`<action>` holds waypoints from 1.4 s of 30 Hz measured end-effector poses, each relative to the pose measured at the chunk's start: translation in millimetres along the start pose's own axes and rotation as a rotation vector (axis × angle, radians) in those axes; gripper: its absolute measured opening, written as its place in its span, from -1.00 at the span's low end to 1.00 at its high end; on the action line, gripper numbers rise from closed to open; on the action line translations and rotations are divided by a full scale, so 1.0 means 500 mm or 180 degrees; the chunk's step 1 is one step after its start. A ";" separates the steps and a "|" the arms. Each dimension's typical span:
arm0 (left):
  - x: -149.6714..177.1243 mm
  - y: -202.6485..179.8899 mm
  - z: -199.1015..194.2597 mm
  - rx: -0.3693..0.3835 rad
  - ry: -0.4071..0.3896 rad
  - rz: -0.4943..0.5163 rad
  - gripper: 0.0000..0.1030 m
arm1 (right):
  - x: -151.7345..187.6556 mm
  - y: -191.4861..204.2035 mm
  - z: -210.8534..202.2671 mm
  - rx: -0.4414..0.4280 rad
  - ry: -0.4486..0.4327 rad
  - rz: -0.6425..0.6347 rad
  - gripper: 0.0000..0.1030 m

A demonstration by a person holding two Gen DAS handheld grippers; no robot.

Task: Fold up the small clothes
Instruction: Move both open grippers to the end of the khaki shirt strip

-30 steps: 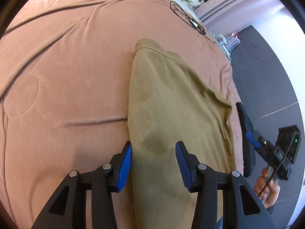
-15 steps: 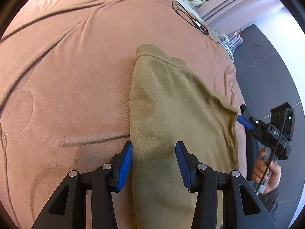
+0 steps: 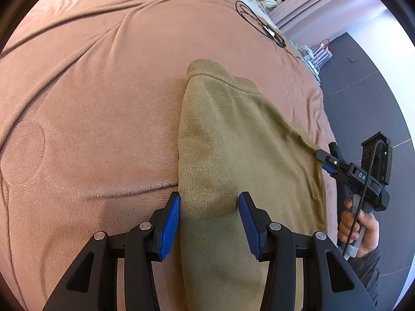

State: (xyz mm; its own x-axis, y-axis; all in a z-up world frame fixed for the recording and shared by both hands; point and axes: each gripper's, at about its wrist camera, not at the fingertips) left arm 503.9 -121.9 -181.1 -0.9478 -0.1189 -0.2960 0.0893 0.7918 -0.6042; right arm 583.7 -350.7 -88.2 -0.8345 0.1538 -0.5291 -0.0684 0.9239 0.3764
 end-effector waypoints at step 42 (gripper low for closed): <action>-0.096 0.029 0.005 -0.0015 -0.0107 -0.0164 -0.07 | 0.031 -0.044 -0.045 -0.0084 0.0032 0.0089 0.20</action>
State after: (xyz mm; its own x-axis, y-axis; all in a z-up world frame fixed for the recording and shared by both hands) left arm 551.4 -106.2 -177.9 -0.9402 -0.1797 -0.2892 0.0391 0.7869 -0.6159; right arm 560.0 -376.4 -87.4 -0.8417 0.1757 -0.5105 -0.0594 0.9097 0.4109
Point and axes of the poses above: each gripper's, at about its wrist camera, not at the fingertips, and z roughly the way its jaws point, y to its left, x to its underside, and after that the axes turned 3 degrees about x, right-handed
